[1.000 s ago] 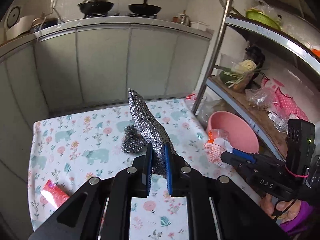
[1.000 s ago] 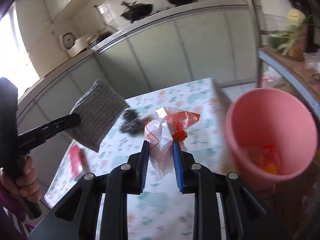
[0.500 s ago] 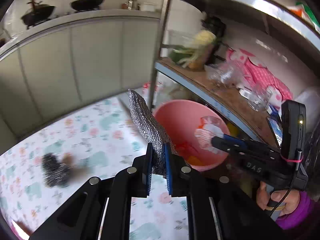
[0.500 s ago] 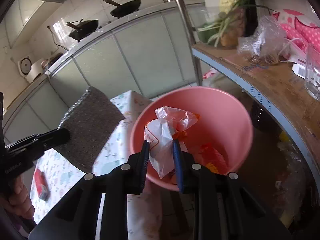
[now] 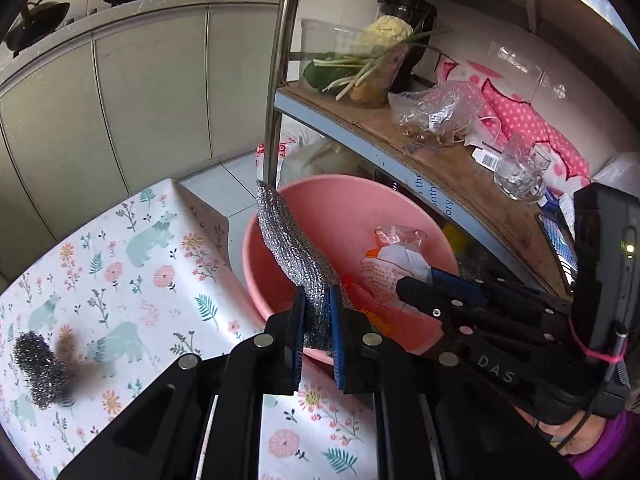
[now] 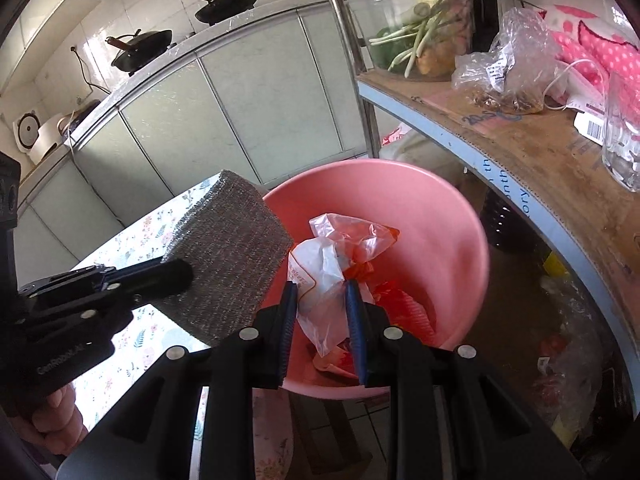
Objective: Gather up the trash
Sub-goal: 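Open both grippers to drop the scrubber and bag into the bucket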
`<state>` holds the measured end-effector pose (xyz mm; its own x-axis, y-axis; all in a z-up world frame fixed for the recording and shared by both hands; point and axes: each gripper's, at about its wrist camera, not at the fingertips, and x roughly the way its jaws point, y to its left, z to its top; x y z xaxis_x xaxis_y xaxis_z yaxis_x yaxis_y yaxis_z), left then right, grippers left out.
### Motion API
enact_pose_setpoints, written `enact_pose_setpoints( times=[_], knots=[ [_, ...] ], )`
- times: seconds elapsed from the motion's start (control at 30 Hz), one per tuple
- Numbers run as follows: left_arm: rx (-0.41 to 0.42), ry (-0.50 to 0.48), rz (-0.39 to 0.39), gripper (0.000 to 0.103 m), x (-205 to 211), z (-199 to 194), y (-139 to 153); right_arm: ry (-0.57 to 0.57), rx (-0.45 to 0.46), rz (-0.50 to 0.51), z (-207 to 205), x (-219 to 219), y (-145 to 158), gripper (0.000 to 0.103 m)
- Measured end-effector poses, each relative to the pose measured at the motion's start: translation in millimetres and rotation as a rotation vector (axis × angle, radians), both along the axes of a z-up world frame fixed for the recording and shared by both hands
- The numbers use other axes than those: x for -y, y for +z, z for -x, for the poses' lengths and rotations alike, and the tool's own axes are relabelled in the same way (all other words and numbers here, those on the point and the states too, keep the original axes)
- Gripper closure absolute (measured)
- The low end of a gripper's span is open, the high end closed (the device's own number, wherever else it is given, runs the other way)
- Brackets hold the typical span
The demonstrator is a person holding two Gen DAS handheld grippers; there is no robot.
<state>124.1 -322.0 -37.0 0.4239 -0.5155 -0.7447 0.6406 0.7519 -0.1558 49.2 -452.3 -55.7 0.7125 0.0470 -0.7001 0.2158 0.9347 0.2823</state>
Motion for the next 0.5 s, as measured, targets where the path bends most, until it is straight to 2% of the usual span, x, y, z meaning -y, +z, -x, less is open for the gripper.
enact_pose_setpoints(
  times=[0.17,0.27,0.37,0.5],
  knots=[
    [-0.012,-0.001,0.002,0.092,5.5,-3.8,-5.8,-0.011,0.000,0.009,-1.3,1.9,-0.6,0.077],
    [0.022,-0.027,0.023,0.086,10.7,-2.3,-4.1,-0.017,-0.014,-0.015,-5.5,3.9,-2.5,0.069],
    [0.039,-0.028,-0.003,0.076,13.8,-1.4,-2.8,-0.028,-0.032,-0.026,-7.7,6.2,-5.8,0.066],
    [0.041,-0.015,-0.009,0.074,8.0,-0.8,0.2,-0.034,-0.044,-0.021,-7.6,7.5,-8.1,0.065]
  ],
)
